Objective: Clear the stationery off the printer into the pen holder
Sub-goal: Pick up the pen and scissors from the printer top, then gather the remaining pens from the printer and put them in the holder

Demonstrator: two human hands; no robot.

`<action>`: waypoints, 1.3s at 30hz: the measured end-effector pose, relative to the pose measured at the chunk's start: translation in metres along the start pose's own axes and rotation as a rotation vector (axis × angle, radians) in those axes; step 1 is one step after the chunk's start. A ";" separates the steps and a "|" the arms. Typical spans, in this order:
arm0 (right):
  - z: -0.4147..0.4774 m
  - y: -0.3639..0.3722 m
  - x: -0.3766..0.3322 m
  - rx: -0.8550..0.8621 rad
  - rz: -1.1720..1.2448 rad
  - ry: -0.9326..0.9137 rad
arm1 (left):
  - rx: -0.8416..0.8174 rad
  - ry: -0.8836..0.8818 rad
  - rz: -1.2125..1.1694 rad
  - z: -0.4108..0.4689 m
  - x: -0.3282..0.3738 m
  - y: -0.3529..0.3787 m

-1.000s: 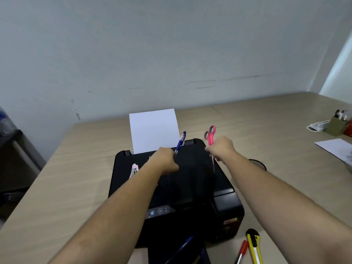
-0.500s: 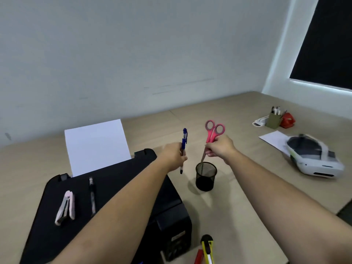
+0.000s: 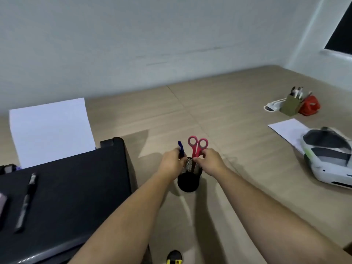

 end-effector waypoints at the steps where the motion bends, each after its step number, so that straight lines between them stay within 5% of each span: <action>1: 0.004 0.006 0.004 -0.020 -0.016 -0.015 | -0.003 -0.028 0.001 0.003 -0.005 0.005; 9: 0.013 0.032 0.019 -0.115 0.015 -0.044 | 0.022 -0.126 0.019 0.010 -0.023 0.022; 18: 0.004 0.005 0.014 0.110 0.219 0.037 | 0.056 -0.056 0.160 -0.004 -0.012 -0.005; 25: -0.031 -0.040 -0.092 0.363 0.210 -0.101 | 0.155 0.107 0.195 -0.049 0.027 -0.108; 31: -0.082 0.006 -0.238 0.166 0.257 -0.358 | 0.405 0.120 0.194 -0.111 0.012 -0.242; 39: -0.158 0.120 -0.362 -0.133 0.052 -0.548 | 0.618 -0.262 0.277 -0.209 -0.121 -0.374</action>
Point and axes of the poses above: each hand's wrist, its own z-axis towards the middle knuckle, its own y-axis out of the palm, x = y × z, the point moved 4 cm from there along z, towards the middle knuckle, and after that the axes turned 13 degrees about -z, right-handed, at the moved point
